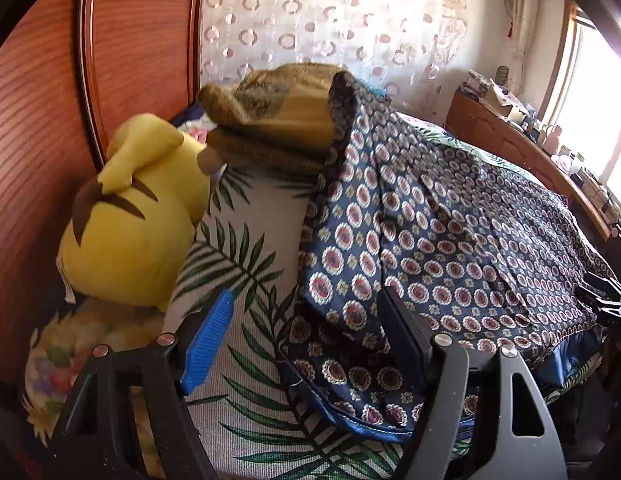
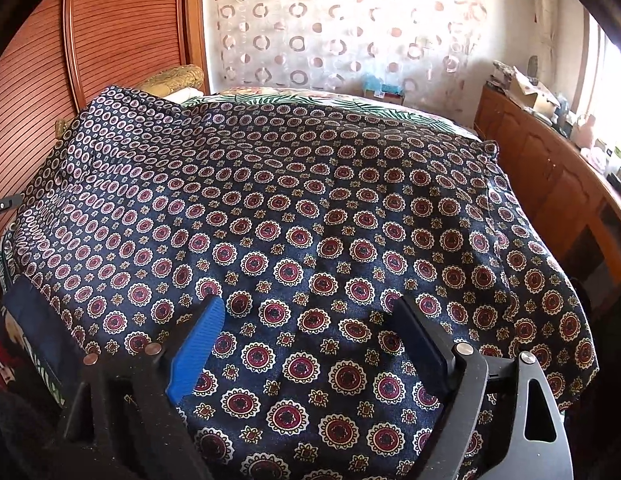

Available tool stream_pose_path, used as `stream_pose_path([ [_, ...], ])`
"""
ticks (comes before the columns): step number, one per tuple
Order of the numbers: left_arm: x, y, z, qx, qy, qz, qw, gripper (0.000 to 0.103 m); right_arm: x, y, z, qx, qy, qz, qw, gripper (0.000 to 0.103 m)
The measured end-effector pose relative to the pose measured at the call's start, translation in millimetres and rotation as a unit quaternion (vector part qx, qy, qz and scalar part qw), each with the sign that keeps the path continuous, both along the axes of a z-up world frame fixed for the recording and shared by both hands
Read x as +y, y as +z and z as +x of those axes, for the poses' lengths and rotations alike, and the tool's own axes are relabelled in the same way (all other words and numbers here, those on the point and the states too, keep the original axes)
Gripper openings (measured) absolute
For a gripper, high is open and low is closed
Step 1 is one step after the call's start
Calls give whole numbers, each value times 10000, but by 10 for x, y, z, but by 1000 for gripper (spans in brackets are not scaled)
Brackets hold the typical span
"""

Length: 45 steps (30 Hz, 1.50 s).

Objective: Fold small clothes

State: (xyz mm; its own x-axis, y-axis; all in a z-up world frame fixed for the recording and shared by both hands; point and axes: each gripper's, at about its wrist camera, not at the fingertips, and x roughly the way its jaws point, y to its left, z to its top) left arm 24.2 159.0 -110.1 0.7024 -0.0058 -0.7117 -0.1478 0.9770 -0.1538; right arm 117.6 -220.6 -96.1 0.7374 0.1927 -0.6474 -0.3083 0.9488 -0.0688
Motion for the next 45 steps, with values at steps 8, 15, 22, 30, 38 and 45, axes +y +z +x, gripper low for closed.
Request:
stream_pose_path([
  [8, -5, -96, 27, 70, -94, -293, 9995, 70, -6, -9, -7, 3, -3, 2, 10000, 89],
  [15, -32, -102, 38, 50, -260, -389, 9989, 29, 0, -10, -8, 5, -8, 2, 10000, 89],
  [22, -282, 124, -11, -376, -841, -570, 9941, 3, -22, -5, -22, 21, 12, -5, 10000, 89],
  [30, -736, 606, 205, -930, -1479, -706, 9821, 3, -113, 91, -59, -72, 43, 12, 10000, 85],
  [38, -1674, 874, 743, -1222, -2419, -845, 9589, 3, -443, 272, -269, -363, -237, 99, 9990, 79],
  [45, -2266, 1007, 1014, -1191, -3003, -983, 9413, 3, -729, 277, -409, -481, -415, 143, 9979, 65],
])
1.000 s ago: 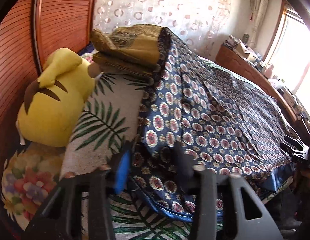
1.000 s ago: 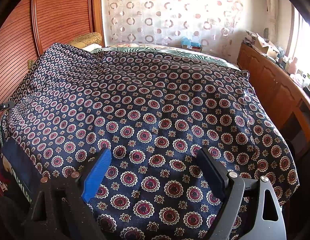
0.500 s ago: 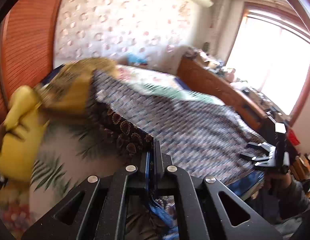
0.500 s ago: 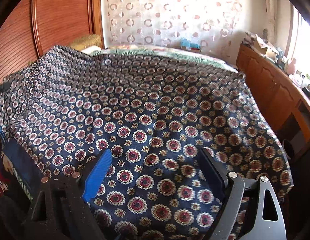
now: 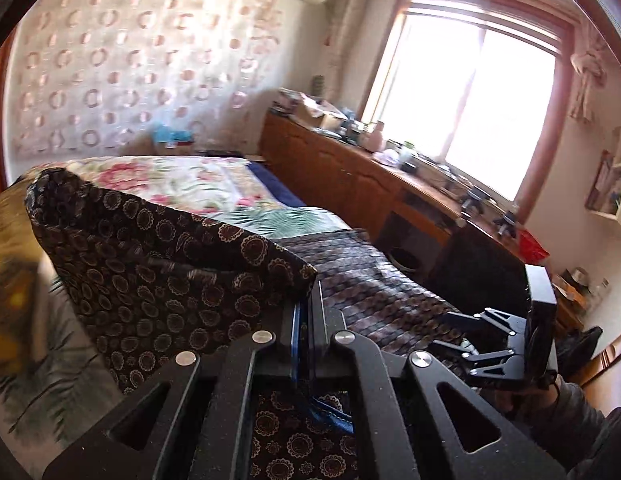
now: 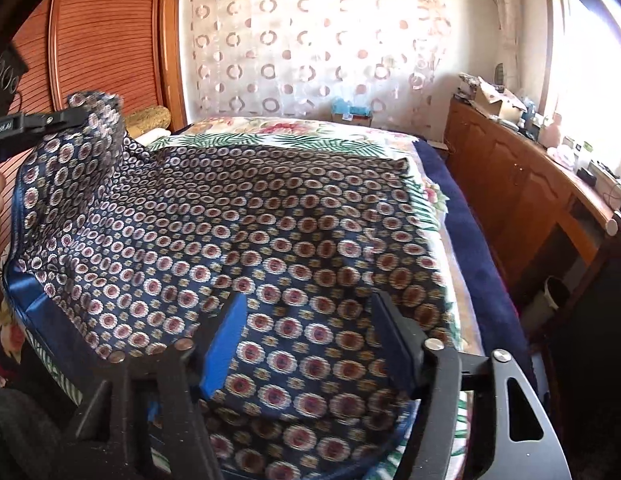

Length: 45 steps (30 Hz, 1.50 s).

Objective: Fold small clothes

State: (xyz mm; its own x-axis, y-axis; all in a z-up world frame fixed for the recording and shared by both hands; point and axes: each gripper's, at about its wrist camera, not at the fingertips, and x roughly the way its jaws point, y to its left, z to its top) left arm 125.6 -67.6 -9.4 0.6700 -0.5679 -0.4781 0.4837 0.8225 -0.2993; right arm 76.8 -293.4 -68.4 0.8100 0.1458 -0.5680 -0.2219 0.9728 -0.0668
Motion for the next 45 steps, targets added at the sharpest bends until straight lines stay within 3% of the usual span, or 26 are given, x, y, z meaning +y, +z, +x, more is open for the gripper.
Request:
stream_pose_path([
  [6, -351, 232, 70, -160, -394, 28, 9991, 3, -140, -36, -88, -31, -196, 80, 9998, 64],
  [9, -457, 241, 109, -85, -430, 278, 9987, 9, -151, -35, -146, -39, -232, 170, 9996, 64],
  [10, -470, 227, 110, -49, -482, 297, 9984, 19, -155, -32, -149, -36, -239, 191, 9995, 64],
  [11, -463, 217, 102, -24, -533, 294, 9981, 38, -146, -35, -150, -27, -235, 210, 9995, 64],
  [12, -449, 211, 87, -26, -516, 298, 9982, 45, -157, -35, -136, -21, -230, 219, 9995, 64],
  [17, -292, 142, -1, -99, -212, 514, 9984, 66, -185, 9, -10, -25, -167, 199, 9997, 64],
  [27, 189, -121, -173, 24, 480, 809, 9956, 67, 91, 133, 317, 17, 344, 172, 9993, 64],
  [35, 477, -292, -169, 150, 921, 916, 9914, 67, 397, 70, 941, 558, 936, 198, 9939, 64],
  [41, 562, -383, -173, 228, 1005, 866, 9909, 67, 497, -126, 1338, 1072, 936, 14, 9898, 62],
  [44, 586, -431, -171, 262, 1006, 835, 9911, 67, 514, -106, 1367, 1018, 992, -5, 9898, 41],
  [45, 584, -439, -167, 281, 1002, 819, 9912, 67, 526, -93, 1364, 1004, 1027, 4, 9896, 23],
])
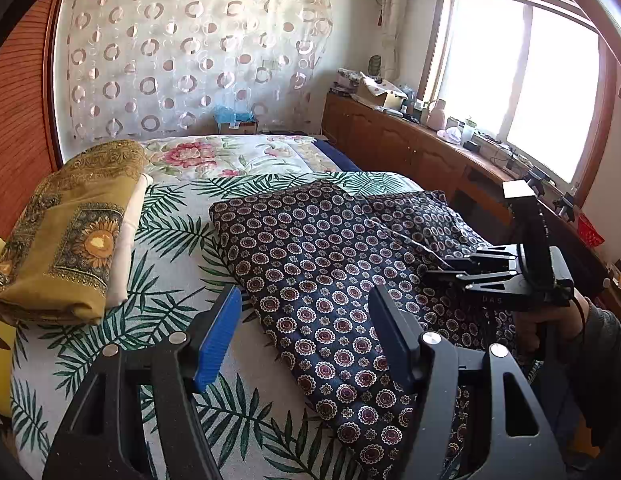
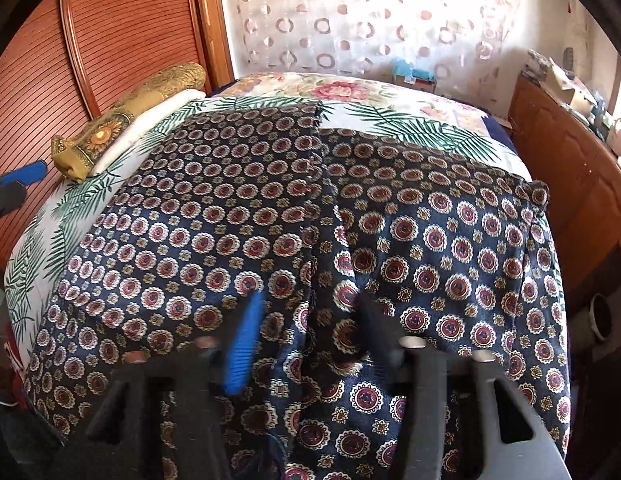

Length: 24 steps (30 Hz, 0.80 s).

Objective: Fold small clothes

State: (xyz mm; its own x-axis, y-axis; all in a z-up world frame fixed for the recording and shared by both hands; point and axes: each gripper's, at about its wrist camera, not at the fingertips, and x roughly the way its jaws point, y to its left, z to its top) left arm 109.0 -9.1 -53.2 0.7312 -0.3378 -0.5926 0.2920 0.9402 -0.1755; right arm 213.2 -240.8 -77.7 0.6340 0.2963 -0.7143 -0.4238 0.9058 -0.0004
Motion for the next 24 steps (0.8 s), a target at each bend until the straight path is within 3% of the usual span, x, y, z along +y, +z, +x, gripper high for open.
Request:
stream_pose_path([
  [3, 5, -22, 5, 25, -8, -33, 10000, 67, 67, 4, -60, -42, 193, 15, 9998, 7],
  [13, -55, -56, -14, 59, -84, -32, 9999, 67, -62, 315, -515, -1099, -77, 13, 9939, 4],
  [24, -269, -98, -24, 91, -256, 106, 9996, 67, -596, 237, -963, -1010, -768, -107, 9919, 4],
])
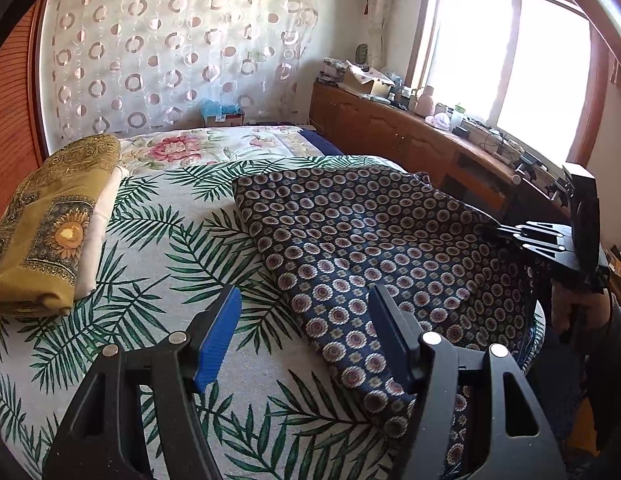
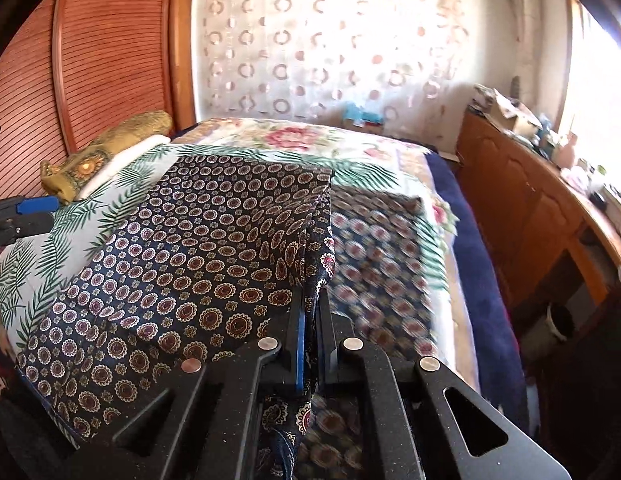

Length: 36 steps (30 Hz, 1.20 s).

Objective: Fold small clothes

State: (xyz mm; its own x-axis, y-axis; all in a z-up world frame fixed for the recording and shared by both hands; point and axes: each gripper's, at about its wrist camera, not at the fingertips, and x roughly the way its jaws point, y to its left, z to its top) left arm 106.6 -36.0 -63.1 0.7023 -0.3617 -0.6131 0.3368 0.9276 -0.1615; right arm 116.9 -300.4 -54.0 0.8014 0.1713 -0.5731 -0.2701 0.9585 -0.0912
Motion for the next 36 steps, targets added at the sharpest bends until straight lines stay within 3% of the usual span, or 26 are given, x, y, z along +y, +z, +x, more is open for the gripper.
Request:
stream_pose_path([
  [13, -145, 16, -17, -109, -65, 69, 9999, 67, -63, 46, -256, -51, -490, -160, 9987, 4],
  [26, -219, -37, 16, -15, -141, 162, 9998, 67, -44, 103, -253, 121, -647, 64, 9978, 4],
  [29, -234, -52, 20, 10, -147, 177, 9997, 67, -34, 128, -273, 65, -644, 13, 9979, 16],
  [33, -239, -72, 45, 64, -128, 169, 9998, 67, -77, 171, -273, -51, -696, -53, 9975, 40],
  [36, -249, -108, 97, 120, -134, 166, 9997, 67, -104, 150, -235, -15, -673, -34, 9977, 45],
])
